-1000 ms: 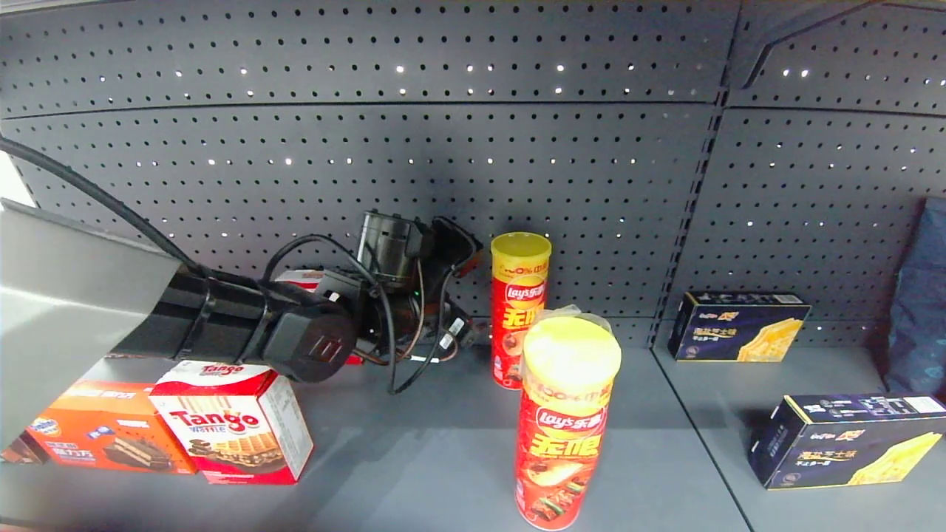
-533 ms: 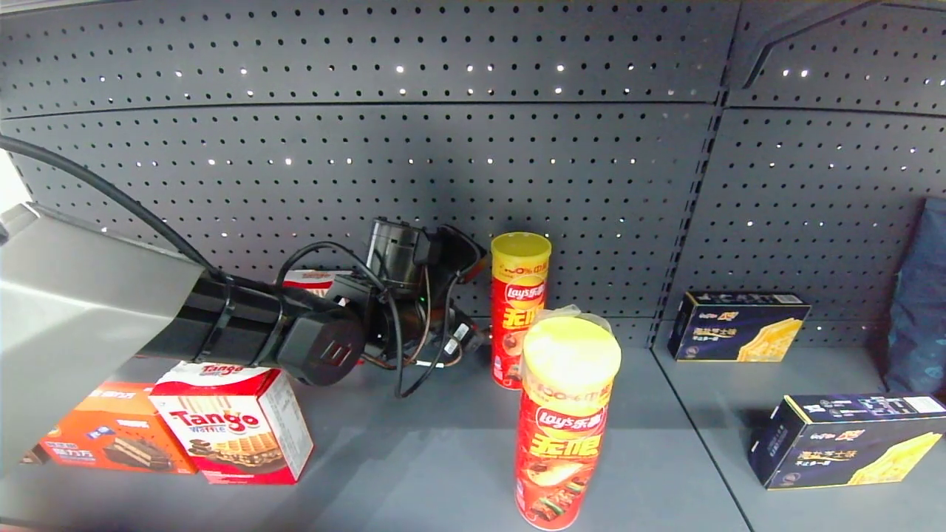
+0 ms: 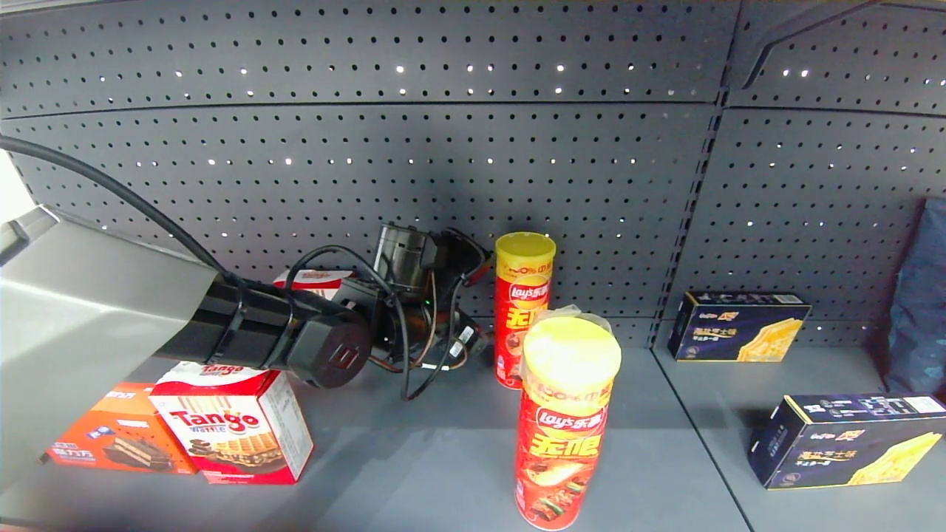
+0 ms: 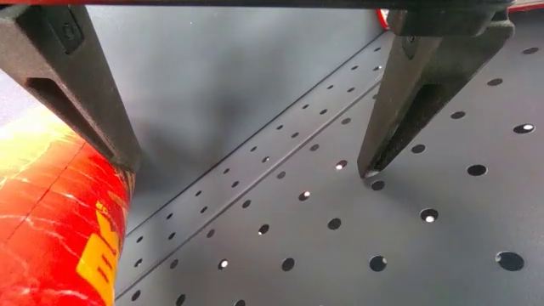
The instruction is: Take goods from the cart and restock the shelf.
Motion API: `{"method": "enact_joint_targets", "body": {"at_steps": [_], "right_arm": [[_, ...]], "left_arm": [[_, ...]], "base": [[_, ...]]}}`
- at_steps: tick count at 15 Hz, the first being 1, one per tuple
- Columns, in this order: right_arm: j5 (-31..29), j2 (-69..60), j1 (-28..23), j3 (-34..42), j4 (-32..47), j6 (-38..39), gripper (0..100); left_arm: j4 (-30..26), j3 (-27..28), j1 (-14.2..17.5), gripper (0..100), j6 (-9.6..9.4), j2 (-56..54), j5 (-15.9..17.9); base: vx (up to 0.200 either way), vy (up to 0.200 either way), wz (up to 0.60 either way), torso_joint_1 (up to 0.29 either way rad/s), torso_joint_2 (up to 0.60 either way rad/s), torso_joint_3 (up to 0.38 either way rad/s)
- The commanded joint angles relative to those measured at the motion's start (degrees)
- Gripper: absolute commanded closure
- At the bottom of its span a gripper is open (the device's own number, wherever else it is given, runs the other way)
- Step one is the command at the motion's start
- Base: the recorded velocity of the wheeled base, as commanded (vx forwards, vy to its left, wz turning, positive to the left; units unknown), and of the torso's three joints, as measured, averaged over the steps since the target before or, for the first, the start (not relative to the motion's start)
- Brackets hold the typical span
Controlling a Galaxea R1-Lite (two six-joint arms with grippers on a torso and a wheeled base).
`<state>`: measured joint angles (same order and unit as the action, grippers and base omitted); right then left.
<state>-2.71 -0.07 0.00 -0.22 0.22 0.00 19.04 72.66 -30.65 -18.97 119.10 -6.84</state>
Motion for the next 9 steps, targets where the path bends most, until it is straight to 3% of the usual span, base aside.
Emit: {"method": "enact_joint_targets", "body": {"at_steps": [1,7,9], "right_arm": [[-0.02,0.07,0.0,-0.04,0.04,0.0,0],[-0.02,0.07,0.0,-0.04,0.04,0.0,0],[-0.02,0.07,0.0,0.04,0.04,0.0,0]], "left_arm": [[0.03,-0.06,-0.03,0,0.07,0.08,-0.1],[-0.58,-0.76,1.73,0,-0.37,-7.74,0.07],[-0.85,-4.89,2.87,0,-0.37,-15.13,-0.02]], "base": [[0.0,0.0,0.0,0.0,0.0,0.0],[0.0,0.0,0.0,0.0,0.0,0.0],[0.0,0.0,0.0,0.0,0.0,0.0]]}}
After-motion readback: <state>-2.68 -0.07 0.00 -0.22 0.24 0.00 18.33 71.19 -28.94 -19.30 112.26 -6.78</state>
